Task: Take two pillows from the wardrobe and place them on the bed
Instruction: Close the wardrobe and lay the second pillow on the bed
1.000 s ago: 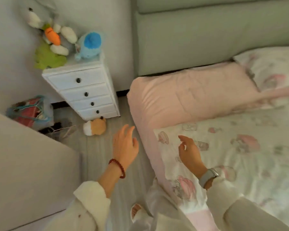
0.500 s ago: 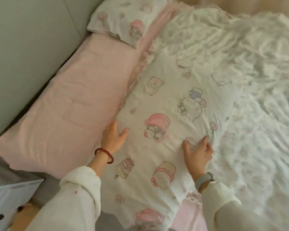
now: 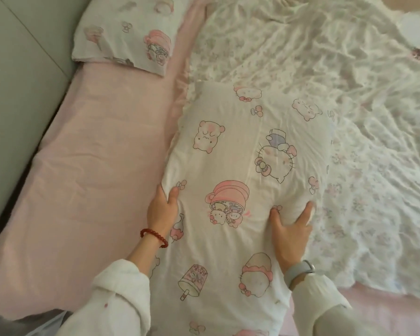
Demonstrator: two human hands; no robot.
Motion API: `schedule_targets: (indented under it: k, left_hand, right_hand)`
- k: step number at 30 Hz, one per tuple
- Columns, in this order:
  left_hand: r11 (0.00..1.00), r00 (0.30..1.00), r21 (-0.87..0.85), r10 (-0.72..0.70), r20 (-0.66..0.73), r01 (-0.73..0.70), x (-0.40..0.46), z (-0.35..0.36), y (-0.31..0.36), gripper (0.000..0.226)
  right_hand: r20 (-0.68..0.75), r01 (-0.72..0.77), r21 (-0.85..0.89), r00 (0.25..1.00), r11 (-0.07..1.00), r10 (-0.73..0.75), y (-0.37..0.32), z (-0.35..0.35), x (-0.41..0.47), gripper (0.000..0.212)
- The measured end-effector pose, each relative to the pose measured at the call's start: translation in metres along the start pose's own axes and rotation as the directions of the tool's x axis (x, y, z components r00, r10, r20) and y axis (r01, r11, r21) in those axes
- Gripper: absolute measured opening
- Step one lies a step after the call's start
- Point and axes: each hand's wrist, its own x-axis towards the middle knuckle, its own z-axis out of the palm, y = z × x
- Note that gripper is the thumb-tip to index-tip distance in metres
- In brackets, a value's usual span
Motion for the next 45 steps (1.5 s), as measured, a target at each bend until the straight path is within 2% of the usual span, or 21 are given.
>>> schedule_targets:
  k: [5, 11, 13, 15, 17, 19, 21, 23, 25, 27, 28, 30, 34, 37, 39, 42, 43, 45]
  left_hand:
    - [0.994, 0.971, 0.02, 0.109, -0.211, -0.107, 0.041, -0.086, -0.005, 0.023]
    - [0.995, 0.96, 0.013, 0.104, -0.26, -0.104, 0.156, -0.225, -0.048, 0.026]
    - [0.998, 0.975, 0.025, 0.058, -0.215, -0.054, 0.202, -0.262, -0.064, 0.033]
    - [0.999, 0.997, 0.01, -0.047, -0.069, 0.047, 0.249, -0.289, -0.085, 0.048]
    - [0.989, 0.989, 0.077, -0.13, 0.073, 0.124, 0.281, -0.303, -0.114, 0.062]
    - [0.981, 0.982, 0.142, -0.148, 0.119, 0.13, 0.293, -0.308, -0.148, 0.066]
    - [0.983, 0.981, 0.113, -0.155, 0.119, 0.142, 0.289, -0.306, -0.181, 0.066]
    - [0.981, 0.97, 0.033, -0.193, 0.15, 0.19, 0.279, -0.302, -0.209, 0.063]
    - [0.942, 0.935, -0.144, -0.264, 0.236, 0.303, 0.265, -0.299, -0.228, 0.056]
    - [0.908, 0.916, -0.204, -0.31, 0.256, 0.365, 0.253, -0.297, -0.241, 0.057]
    - [0.91, 0.919, -0.199, -0.314, 0.239, 0.363, 0.248, -0.297, -0.244, 0.057]
    - [0.915, 0.926, -0.191, -0.315, 0.208, 0.355, 0.243, -0.299, -0.241, 0.055]
    - [0.961, 0.965, -0.113, -0.244, 0.097, 0.254, 0.23, -0.305, -0.226, 0.048]
    - [0.979, 0.98, -0.053, -0.2, -0.02, 0.198, 0.207, -0.315, -0.233, 0.045]
    - [0.97, 0.97, -0.022, -0.241, 0.028, 0.241, 0.192, -0.319, -0.247, 0.043]
    - [0.936, 0.924, -0.01, -0.345, 0.162, 0.351, 0.182, -0.314, -0.265, 0.042]
    - [0.944, 0.935, -0.036, -0.32, 0.154, 0.328, 0.186, -0.313, -0.267, 0.045]
    - [0.959, 0.959, -0.093, -0.254, 0.125, 0.266, 0.198, -0.312, -0.261, 0.064]
  right_hand:
    - [-0.023, 0.136, 0.134, 0.991, 0.982, -0.134, -0.06, 0.055, -0.048, 0.073]
    - [0.05, 0.219, 0.192, 0.971, 0.956, -0.233, -0.163, 0.185, -0.108, 0.066]
    - [0.112, 0.236, 0.194, 0.959, 0.952, -0.261, -0.193, 0.231, -0.114, 0.066]
    - [0.176, 0.236, 0.156, 0.949, 0.959, -0.262, -0.215, 0.271, -0.112, 0.066]
    - [0.232, 0.23, 0.076, 0.942, 0.97, -0.242, -0.223, 0.305, -0.109, 0.065]
    - [0.269, 0.28, -0.041, 0.928, 0.959, -0.259, -0.216, 0.333, -0.115, 0.06]
    - [0.245, 0.313, -0.125, 0.929, 0.942, -0.276, -0.2, 0.353, -0.126, 0.057]
    - [0.208, 0.275, -0.144, 0.948, 0.951, -0.242, -0.182, 0.36, -0.133, 0.062]
    - [0.2, 0.212, -0.125, 0.962, 0.969, -0.184, -0.164, 0.356, -0.135, 0.067]
    - [0.206, 0.203, 0.017, 0.958, 0.979, -0.202, -0.15, 0.348, -0.138, 0.063]
    - [0.192, 0.223, 0.064, 0.954, 0.973, -0.231, -0.144, 0.345, -0.144, 0.061]
    - [0.148, 0.246, 0.038, 0.957, 0.969, -0.249, -0.141, 0.34, -0.155, 0.058]
    - [0.069, 0.078, 0.048, 0.994, 0.996, -0.082, -0.15, 0.335, -0.173, 0.036]
    - [0.086, 0.073, 0.005, 0.994, 0.997, -0.073, -0.137, 0.328, -0.196, 0.045]
    - [0.128, 0.08, -0.072, 0.989, 0.994, -0.07, -0.122, 0.322, -0.211, 0.051]
    - [0.152, -0.073, -0.294, 0.981, 0.953, 0.122, -0.105, 0.324, -0.211, 0.052]
    - [0.143, -0.053, -0.288, 0.985, 0.956, 0.098, -0.104, 0.326, -0.206, 0.052]
    - [0.154, 0.122, -0.122, 0.983, 0.985, -0.102, -0.113, 0.327, -0.198, 0.049]
